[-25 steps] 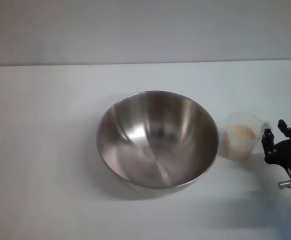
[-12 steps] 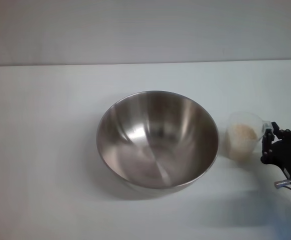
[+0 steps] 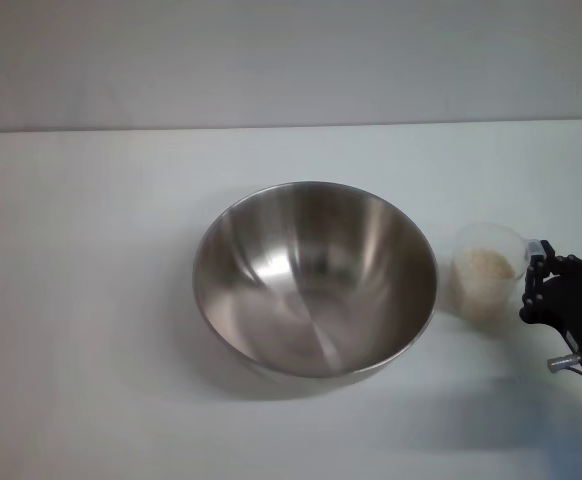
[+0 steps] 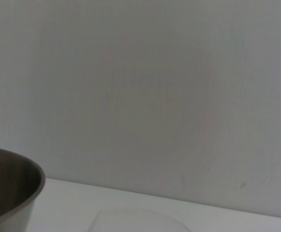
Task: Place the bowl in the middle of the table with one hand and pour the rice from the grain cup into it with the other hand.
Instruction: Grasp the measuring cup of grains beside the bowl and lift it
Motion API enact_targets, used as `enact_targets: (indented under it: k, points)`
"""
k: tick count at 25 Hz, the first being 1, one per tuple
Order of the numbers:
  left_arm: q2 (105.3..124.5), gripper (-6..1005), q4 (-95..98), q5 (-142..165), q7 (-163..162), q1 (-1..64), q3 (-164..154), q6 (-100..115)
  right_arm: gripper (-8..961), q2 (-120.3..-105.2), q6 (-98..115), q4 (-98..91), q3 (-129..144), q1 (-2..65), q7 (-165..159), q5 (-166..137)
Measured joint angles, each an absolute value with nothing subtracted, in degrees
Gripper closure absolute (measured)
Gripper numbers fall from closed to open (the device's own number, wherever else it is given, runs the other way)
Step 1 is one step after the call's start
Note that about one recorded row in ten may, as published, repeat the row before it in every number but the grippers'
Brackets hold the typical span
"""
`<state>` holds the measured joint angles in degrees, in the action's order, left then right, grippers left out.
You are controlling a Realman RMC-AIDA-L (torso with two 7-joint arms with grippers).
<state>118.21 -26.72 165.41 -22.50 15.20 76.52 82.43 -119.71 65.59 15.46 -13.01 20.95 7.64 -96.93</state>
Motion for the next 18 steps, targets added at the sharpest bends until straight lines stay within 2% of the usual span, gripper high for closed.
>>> enact_targets:
  k: [14, 18]
  points:
    - [118.31, 514, -26.4, 165.4, -22.5, 15.7, 76.4, 82.5, 937, -119.71, 65.2, 15.3, -13.6, 21.6, 7.1, -96.6]
    - [118.31, 514, -26.3, 165.4, -22.5, 15.7, 76.4, 82.5, 940, -119.73, 72.4, 15.5, -15.0, 20.2, 7.0, -96.5]
